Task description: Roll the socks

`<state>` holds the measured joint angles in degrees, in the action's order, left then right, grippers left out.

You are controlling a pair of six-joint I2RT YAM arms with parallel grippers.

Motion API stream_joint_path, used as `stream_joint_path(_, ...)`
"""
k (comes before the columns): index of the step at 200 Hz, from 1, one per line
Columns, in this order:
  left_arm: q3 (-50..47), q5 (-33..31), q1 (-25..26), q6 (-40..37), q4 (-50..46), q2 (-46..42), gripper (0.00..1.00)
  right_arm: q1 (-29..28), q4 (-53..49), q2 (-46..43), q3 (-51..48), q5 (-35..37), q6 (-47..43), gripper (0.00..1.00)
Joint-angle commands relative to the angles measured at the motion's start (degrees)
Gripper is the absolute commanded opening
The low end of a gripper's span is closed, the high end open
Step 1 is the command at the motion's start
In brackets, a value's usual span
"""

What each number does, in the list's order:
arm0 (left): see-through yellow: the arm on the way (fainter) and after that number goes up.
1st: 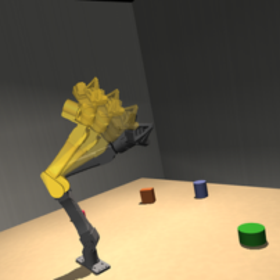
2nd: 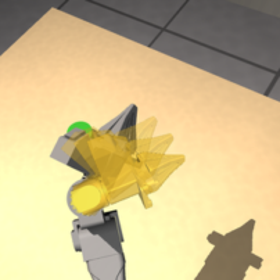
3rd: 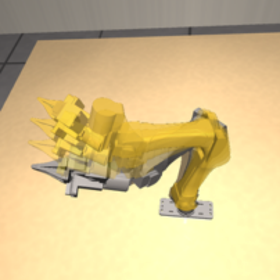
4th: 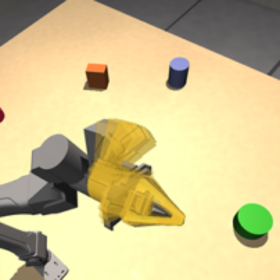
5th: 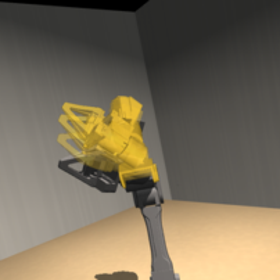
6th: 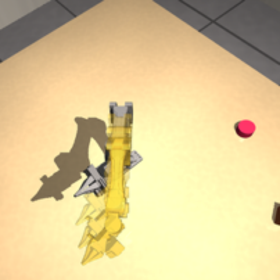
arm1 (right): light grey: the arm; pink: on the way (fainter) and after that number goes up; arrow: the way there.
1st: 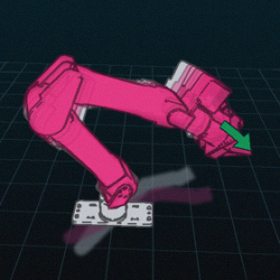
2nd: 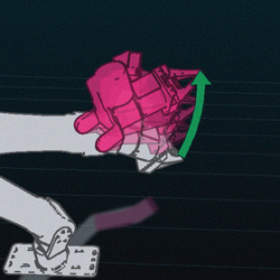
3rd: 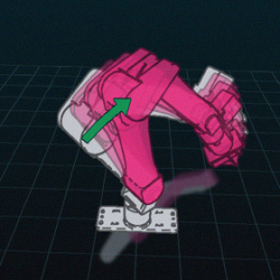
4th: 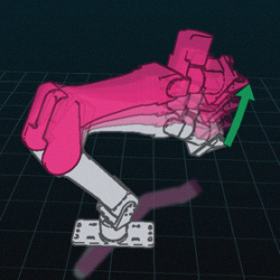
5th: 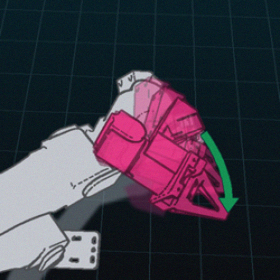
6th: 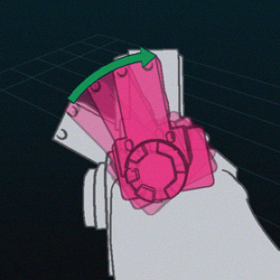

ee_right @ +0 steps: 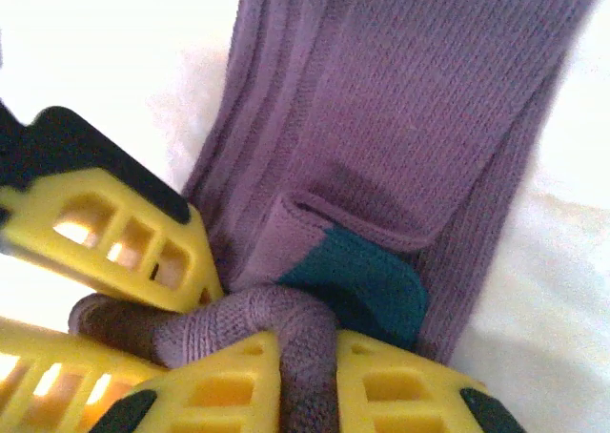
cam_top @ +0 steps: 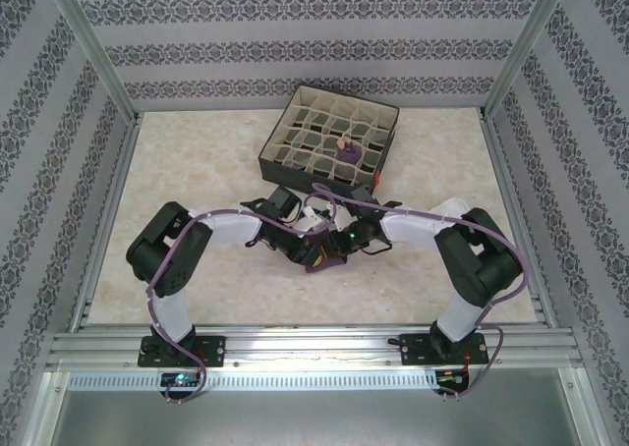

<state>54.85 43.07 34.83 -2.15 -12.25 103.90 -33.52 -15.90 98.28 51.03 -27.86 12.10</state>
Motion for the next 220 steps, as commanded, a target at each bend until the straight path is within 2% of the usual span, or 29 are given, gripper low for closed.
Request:
stream_joint_path(1,-7.39,-9.68,2.04,-4.74,2.61,-5.01,0.23,-0.03,-7.80,5.99,-0.78,8.69,2.38,0.15)
stream_joint_path(63,-25.13,-16.95,3.84,-12.55,26.26,-26.87,0.35,-0.17,-12.99,10.08,3.45,7.73,2.58,0.15)
stream_joint_path(75,-27.96,-21.04,5.64,-15.61,29.86,-30.01,0.37,-0.18,-13.34,10.19,3.55,7.91,2.58,0.15)
stream_joint_path(99,-29.36,-30.86,11.30,-23.69,30.53,-33.32,0.38,-0.65,-13.96,10.83,3.86,7.82,2.39,0.15)
stream_joint_path(119,-29.20,-37.99,15.80,-30.34,32.22,-33.06,0.39,-0.99,-14.54,11.75,4.45,7.56,2.23,0.15)
stream_joint_path(133,-28.42,-40.64,17.64,-33.69,32.99,-31.55,0.42,-1.24,-14.98,12.38,4.98,7.38,2.23,0.15)
stream_joint_path(160,-25.28,-42.26,19.46,-38.43,30.31,-26.72,0.46,-1.51,-15.20,12.81,5.51,6.95,2.32,0.15)
stream_joint_path(201,-22.63,-45.99,19.84,-41.06,30.55,-18.02,0.46,-1.42,-15.65,12.94,5.71,6.43,1.88,0.15)
stream_joint_path(220,-22.25,-45.48,19.99,-41.27,30.88,-15.87,0.45,-1.14,-16.22,13.64,5.95,5.90,1.62,0.15)
